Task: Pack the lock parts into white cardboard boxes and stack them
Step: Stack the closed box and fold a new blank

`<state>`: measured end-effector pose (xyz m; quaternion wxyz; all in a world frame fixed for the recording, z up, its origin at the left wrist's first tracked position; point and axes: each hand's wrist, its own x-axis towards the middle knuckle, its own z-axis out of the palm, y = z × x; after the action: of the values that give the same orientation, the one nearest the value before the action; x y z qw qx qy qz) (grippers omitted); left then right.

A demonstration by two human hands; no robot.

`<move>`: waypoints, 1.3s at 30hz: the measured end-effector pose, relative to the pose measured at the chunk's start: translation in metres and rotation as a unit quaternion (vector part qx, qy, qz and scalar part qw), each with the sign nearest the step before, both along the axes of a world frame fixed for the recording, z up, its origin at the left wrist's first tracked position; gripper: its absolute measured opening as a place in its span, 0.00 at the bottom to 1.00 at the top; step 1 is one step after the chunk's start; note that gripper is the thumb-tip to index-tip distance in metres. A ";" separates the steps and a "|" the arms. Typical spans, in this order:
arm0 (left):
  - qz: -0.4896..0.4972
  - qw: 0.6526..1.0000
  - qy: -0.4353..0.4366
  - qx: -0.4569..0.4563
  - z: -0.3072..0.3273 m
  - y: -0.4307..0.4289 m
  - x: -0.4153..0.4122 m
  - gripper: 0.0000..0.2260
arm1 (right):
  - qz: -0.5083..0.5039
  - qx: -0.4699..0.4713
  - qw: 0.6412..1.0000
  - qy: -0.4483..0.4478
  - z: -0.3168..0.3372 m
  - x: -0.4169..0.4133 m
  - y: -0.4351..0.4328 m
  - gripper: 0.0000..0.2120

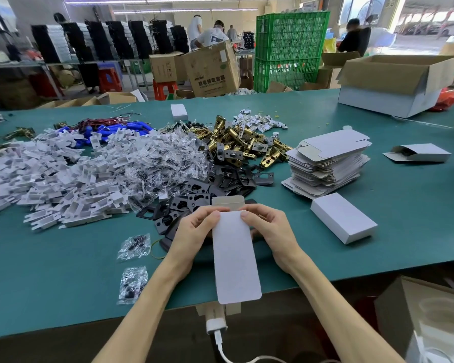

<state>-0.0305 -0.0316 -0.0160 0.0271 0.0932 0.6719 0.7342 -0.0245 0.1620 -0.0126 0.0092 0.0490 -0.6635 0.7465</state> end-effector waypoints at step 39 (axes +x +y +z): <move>0.079 0.990 -0.016 0.119 -0.006 -0.003 -0.008 0.16 | 0.017 -0.102 0.995 -0.007 0.006 0.003 -0.003 0.20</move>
<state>-0.0388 -0.0344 -0.0219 -0.0317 0.0304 0.5844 0.8103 -0.0212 0.1585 -0.0062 -0.0029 0.0542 -0.5831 0.8106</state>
